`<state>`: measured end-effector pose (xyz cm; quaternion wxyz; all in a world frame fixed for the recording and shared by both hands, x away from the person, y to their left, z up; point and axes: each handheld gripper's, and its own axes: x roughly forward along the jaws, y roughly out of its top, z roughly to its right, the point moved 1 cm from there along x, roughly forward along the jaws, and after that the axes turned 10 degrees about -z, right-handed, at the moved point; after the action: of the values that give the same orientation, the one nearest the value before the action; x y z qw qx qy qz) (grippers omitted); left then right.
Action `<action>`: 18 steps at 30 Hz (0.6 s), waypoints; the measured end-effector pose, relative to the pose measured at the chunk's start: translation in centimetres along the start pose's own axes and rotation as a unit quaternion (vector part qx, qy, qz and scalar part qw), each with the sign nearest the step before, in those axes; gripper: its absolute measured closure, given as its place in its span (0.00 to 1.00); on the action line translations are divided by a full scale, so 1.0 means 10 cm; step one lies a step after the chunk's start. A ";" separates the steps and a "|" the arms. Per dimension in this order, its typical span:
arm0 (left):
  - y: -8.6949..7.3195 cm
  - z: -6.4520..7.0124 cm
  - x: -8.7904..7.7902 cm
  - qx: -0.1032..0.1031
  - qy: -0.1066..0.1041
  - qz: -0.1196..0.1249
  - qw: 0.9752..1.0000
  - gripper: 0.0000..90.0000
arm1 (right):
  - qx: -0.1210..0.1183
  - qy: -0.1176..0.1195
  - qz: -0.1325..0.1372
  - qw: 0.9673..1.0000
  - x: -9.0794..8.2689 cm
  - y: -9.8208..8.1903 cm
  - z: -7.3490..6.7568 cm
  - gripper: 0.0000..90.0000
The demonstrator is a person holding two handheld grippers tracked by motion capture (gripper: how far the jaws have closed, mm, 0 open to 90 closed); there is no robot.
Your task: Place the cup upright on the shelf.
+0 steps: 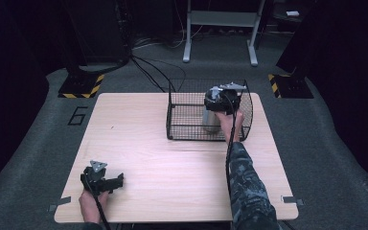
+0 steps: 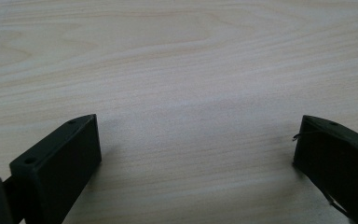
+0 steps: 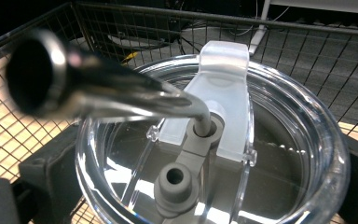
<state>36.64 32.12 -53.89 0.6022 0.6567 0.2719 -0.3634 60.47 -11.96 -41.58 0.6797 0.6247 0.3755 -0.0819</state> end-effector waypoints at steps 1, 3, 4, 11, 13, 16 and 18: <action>0.00 0.00 0.00 0.000 0.000 0.000 1.000 0.00 | 0.005 0.001 0.003 1.000 -0.01 -0.01 0.00 0.03; 0.00 0.00 0.00 0.000 0.000 0.000 1.000 0.00 | 0.002 0.002 0.002 1.000 -0.02 -0.01 0.00 0.03; 0.00 0.00 0.00 0.000 -0.001 0.000 1.000 0.00 | 0.001 0.001 0.003 1.000 -0.02 -0.02 0.00 0.03; 0.00 0.00 0.00 0.002 0.002 0.001 1.000 0.00 | -0.003 -0.001 0.007 1.000 -0.04 -0.07 -0.03 0.03; 0.00 0.00 0.00 0.003 0.003 0.002 1.000 0.00 | -0.008 -0.002 0.011 1.000 -0.04 -0.07 -0.03 0.03; 0.00 0.00 0.00 0.004 0.003 0.002 1.000 0.00 | -0.010 -0.001 0.010 1.000 -0.05 -0.08 -0.05 0.02; 0.00 0.00 0.00 0.004 0.004 0.003 1.000 0.00 | -0.010 0.002 0.012 1.000 -0.06 -0.07 -0.06 0.01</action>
<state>36.63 32.09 -53.88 0.5997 0.6610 0.2711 -0.3605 59.42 -11.77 -41.77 0.6863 0.6225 0.3698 -0.0690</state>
